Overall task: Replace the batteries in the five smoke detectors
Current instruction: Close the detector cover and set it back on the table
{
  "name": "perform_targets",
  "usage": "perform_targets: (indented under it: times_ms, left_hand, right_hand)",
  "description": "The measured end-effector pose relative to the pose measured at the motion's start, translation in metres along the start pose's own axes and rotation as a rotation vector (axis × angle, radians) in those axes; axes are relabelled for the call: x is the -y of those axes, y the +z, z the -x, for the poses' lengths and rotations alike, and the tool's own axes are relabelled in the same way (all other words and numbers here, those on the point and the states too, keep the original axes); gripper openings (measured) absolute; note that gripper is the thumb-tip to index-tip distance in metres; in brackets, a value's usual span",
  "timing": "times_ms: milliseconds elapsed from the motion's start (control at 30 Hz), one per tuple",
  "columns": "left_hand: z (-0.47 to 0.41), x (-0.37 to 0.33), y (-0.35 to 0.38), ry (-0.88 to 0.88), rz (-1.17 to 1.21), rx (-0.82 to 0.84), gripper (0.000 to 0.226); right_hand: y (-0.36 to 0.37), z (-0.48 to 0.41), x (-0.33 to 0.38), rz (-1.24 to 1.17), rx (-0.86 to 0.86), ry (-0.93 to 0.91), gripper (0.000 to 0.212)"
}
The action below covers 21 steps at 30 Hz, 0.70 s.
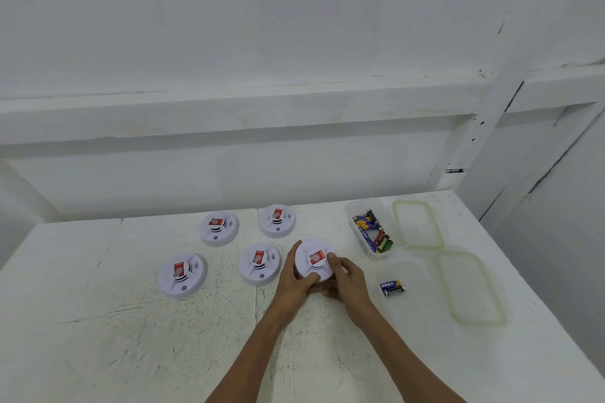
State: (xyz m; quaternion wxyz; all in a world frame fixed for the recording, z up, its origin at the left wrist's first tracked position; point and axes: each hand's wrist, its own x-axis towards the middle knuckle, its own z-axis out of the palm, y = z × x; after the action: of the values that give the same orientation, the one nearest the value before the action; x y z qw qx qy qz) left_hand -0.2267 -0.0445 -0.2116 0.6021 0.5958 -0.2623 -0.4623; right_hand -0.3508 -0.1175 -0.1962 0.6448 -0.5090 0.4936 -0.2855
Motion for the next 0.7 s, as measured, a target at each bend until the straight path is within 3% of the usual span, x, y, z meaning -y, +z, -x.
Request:
perform_targets:
  times_ms: [267,400,700]
  left_hand:
    - [0.0021,-0.0027,0.0011,0.001,0.006,0.012,0.097]
    - [0.0016,-0.0026,0.0008,0.001,0.031,0.026,0.084]
    - [0.0011,-0.0019,-0.0003,-0.025,0.050,0.048,0.087]
  right_hand:
    - [0.0018,-0.0025,-0.0039,0.066,-0.043,-0.034,0.035]
    - [0.0004,-0.0034,-0.0051,0.070,-0.038,-0.041,0.036]
    - [0.0003,-0.0007,-0.0031,0.045,-0.033,-0.029,0.037]
